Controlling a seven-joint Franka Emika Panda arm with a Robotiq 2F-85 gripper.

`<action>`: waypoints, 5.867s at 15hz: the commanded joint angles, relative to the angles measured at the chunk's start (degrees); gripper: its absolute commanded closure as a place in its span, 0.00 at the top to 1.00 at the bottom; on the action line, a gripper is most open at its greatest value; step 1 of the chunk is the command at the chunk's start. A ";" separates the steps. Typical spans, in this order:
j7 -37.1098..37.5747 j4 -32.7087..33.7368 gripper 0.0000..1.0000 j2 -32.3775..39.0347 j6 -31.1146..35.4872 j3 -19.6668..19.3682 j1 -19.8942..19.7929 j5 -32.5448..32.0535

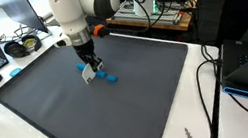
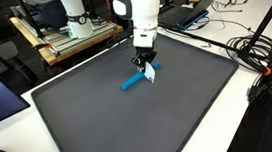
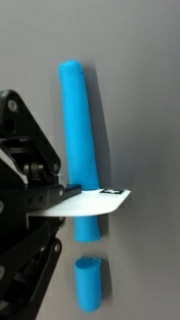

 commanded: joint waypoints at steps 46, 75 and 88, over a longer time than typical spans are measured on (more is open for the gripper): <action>-7.01 -0.10 0.01 -1.91 -1.62 -1.91 -3.05 0.97; -17.47 -1.13 0.01 2.46 12.09 9.07 -11.20 12.36; -13.74 -1.67 0.01 -2.92 6.83 4.43 -9.70 9.76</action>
